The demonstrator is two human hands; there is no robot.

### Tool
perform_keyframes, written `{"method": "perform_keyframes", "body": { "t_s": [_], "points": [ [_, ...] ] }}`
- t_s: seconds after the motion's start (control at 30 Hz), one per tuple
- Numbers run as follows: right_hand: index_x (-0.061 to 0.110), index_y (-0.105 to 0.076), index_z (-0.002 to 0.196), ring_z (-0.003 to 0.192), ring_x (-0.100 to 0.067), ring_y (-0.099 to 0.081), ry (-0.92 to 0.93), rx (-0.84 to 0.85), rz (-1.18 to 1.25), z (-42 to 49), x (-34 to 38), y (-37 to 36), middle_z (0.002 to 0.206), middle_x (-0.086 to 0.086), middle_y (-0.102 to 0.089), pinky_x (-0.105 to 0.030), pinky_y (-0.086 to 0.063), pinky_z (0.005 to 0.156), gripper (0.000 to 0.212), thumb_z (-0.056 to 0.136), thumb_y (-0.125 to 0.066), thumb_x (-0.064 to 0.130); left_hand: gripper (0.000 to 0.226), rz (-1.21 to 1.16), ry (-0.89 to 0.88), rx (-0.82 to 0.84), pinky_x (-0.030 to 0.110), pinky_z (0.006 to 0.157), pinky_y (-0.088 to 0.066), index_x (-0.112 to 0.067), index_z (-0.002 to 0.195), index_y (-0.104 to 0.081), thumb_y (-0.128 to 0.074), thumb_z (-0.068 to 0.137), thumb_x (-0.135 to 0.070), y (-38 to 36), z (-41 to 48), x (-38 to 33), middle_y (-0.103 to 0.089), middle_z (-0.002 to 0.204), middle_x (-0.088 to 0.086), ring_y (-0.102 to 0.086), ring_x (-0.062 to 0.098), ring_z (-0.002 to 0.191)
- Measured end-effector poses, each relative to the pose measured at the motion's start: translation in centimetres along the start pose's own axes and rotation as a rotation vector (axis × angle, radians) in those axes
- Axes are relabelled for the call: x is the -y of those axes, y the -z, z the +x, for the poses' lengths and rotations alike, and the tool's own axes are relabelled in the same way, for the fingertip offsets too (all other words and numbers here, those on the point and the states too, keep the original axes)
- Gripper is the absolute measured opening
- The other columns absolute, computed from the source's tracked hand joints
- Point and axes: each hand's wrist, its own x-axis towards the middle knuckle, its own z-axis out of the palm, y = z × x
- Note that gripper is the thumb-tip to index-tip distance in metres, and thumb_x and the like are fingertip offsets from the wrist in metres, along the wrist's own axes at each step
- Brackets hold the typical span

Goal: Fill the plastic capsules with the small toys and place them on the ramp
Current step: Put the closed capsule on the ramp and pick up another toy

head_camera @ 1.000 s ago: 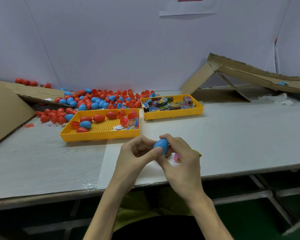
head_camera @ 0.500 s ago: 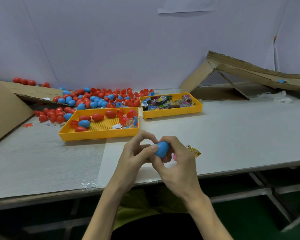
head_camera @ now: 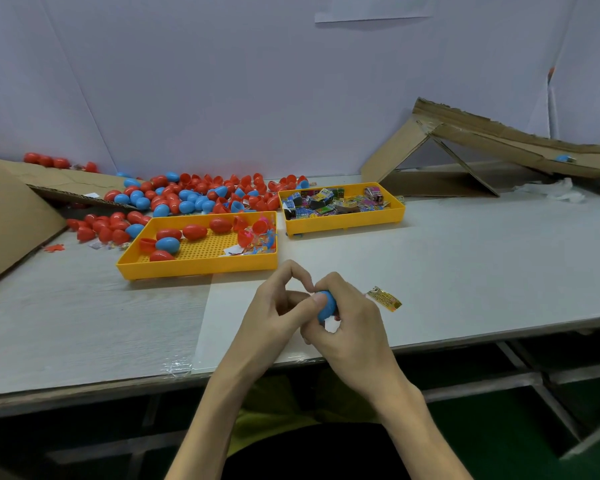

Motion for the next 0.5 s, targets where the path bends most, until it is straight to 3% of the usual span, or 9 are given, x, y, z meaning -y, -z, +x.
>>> {"method": "perform_keyframes", "body": {
  "t_s": [0.1,0.23,0.37,0.5],
  "points": [
    [0.025,-0.052,0.093,0.076,-0.004,-0.056,0.019,-0.056,0.038,-0.05,0.25,-0.09,0.077,0.016,-0.052,-0.009,-0.044,0.062,0.025,0.083,-0.061,0.046,0.03,-0.069,0.032,0.029,0.025,0.065,-0.055,-0.03,0.105,-0.06,-0.065,0.079,-0.043,0.12,0.17,-0.02,-0.072,0.079,0.009,-0.07,0.026,0.07],
    [0.028,-0.048,0.093,0.069,-0.001,-0.054,0.027,-0.098,0.006,0.04,0.6,-0.23,0.071,0.02,-0.046,-0.006,-0.041,0.058,0.028,0.083,-0.063,0.049,0.03,-0.079,0.004,0.017,0.028,0.067,-0.057,-0.03,0.109,-0.065,-0.06,0.083,-0.043,0.0,0.16,-0.11,-0.07,0.094,0.002,-0.072,0.028,0.075],
    [0.028,-0.05,0.09,0.065,-0.006,-0.057,-0.023,-0.093,-0.014,0.02,0.67,-0.37,0.066,0.017,-0.05,-0.01,-0.043,0.055,0.033,0.08,-0.058,0.058,0.022,-0.037,-0.017,-0.002,0.028,0.06,-0.058,-0.031,0.105,-0.066,-0.056,0.086,-0.039,-0.14,0.09,-0.22,-0.066,0.1,-0.002,-0.071,0.026,0.069],
    [0.027,-0.055,0.074,0.055,-0.007,-0.06,-0.091,-0.088,0.01,-0.05,0.67,-0.36,0.055,0.009,-0.059,-0.012,-0.045,0.053,0.035,0.081,-0.052,0.061,0.02,0.021,-0.021,0.029,0.031,0.05,-0.056,-0.03,0.104,-0.066,-0.049,0.094,-0.036,-0.38,-0.06,-0.48,-0.065,0.093,0.001,-0.065,0.036,0.062]
  ]
}}
